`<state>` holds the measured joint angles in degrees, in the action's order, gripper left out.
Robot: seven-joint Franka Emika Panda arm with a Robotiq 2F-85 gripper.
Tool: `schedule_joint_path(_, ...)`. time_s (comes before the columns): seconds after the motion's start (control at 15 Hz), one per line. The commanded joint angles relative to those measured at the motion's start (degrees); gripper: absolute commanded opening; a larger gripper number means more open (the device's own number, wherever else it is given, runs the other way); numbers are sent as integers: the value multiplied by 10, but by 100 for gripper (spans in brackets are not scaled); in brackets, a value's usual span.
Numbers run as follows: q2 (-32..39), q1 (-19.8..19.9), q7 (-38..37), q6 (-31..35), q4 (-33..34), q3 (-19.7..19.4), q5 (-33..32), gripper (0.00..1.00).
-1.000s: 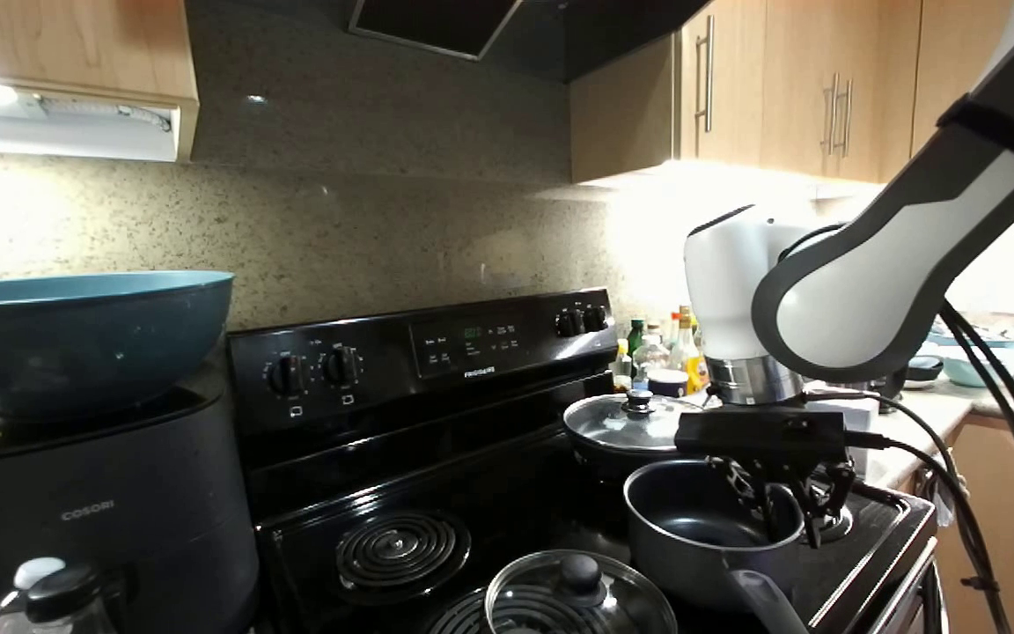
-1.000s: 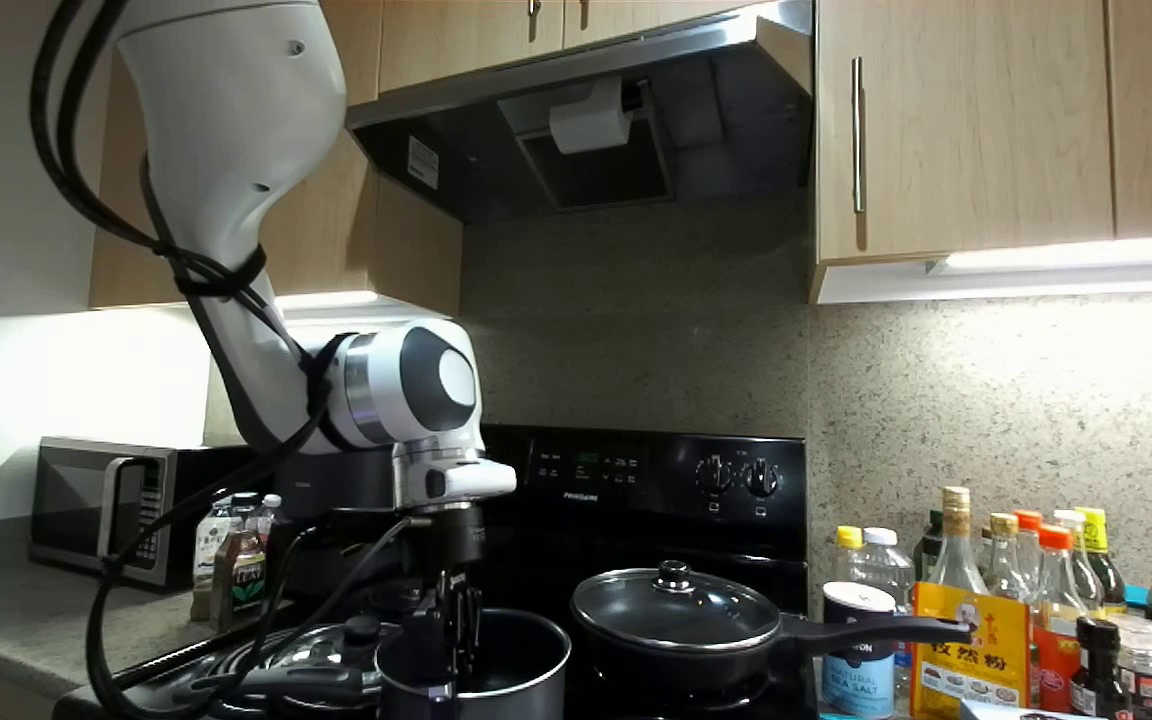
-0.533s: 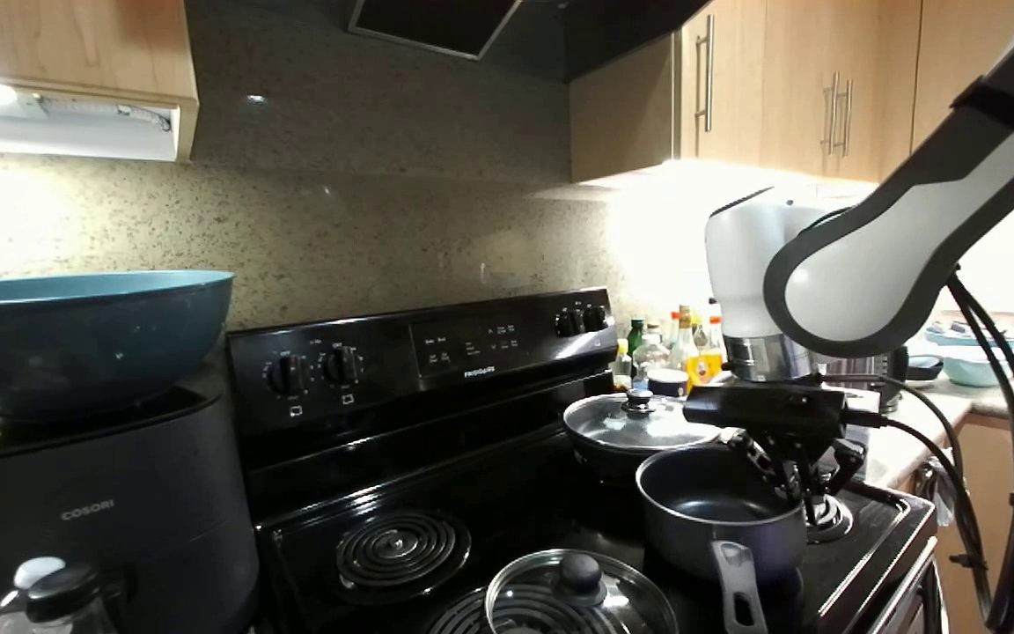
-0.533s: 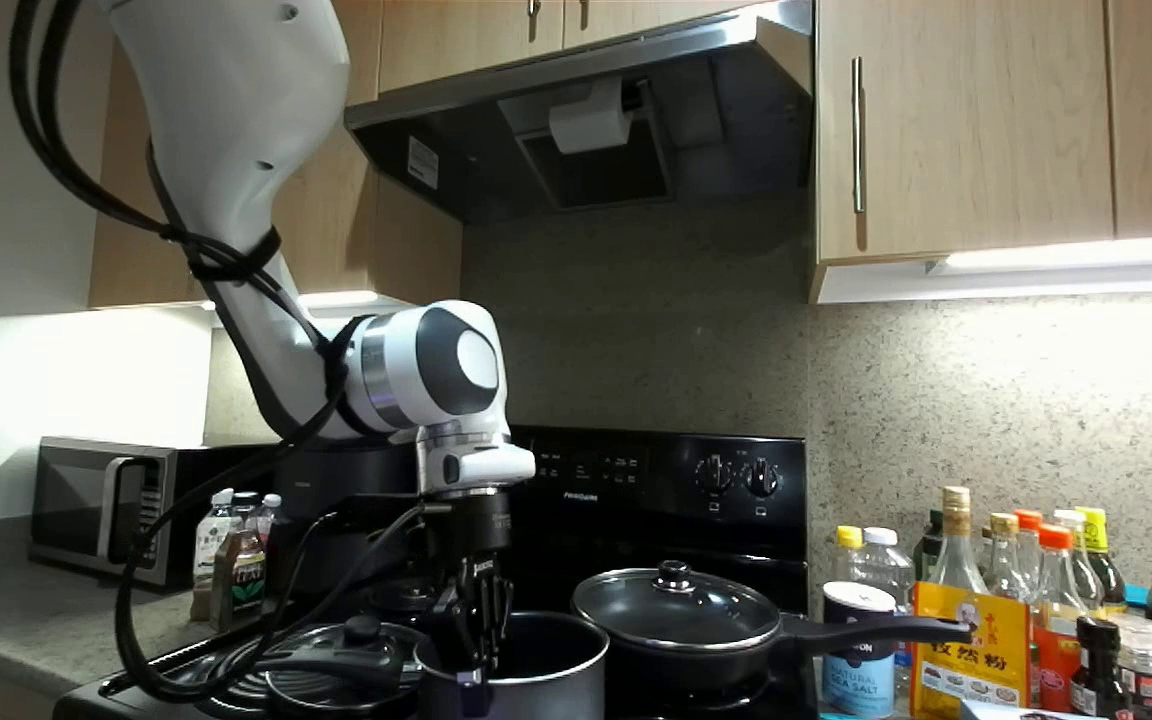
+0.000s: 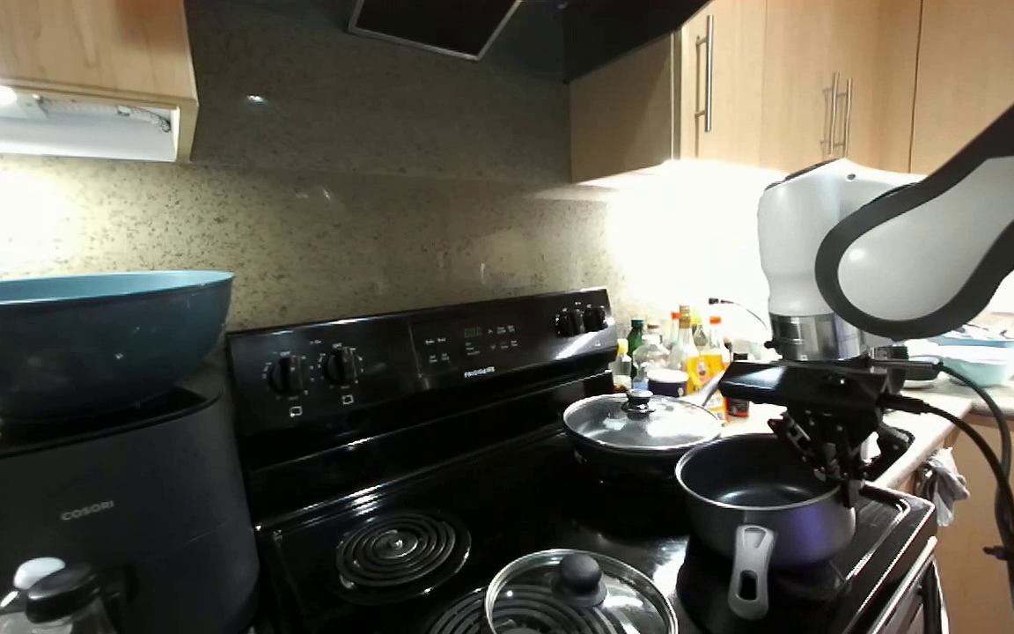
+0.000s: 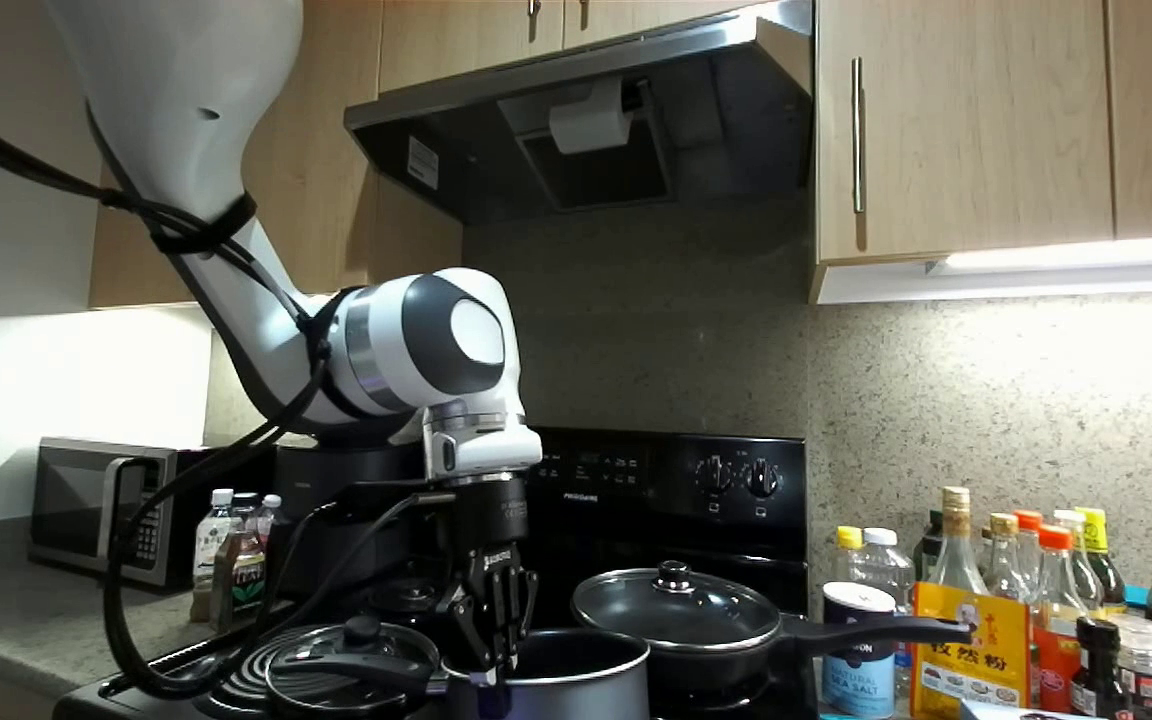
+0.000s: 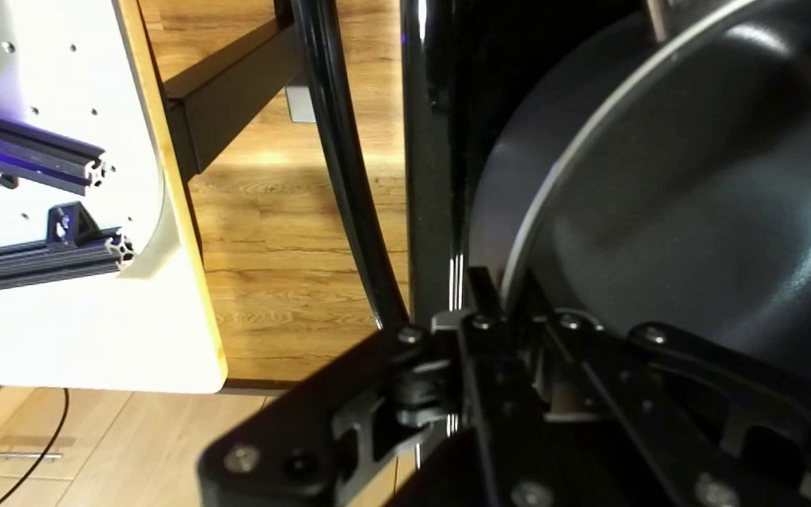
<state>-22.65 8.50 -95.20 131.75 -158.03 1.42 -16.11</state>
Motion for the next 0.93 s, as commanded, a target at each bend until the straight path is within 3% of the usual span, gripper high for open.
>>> schedule_joint_path(0.0,-13,26,-3,10,-23,-5,8,2)
schedule_joint_path(0.47,21,76,-23,44,-11,-18,-13,2)
schedule_joint_path(0.53,19,80,-34,47,-11,-6,-29,2)
schedule_joint_path(0.6,9,70,1,34,-7,-19,-4,9)
schedule_joint_path(0.87,10,72,-9,36,-7,-13,-12,9)
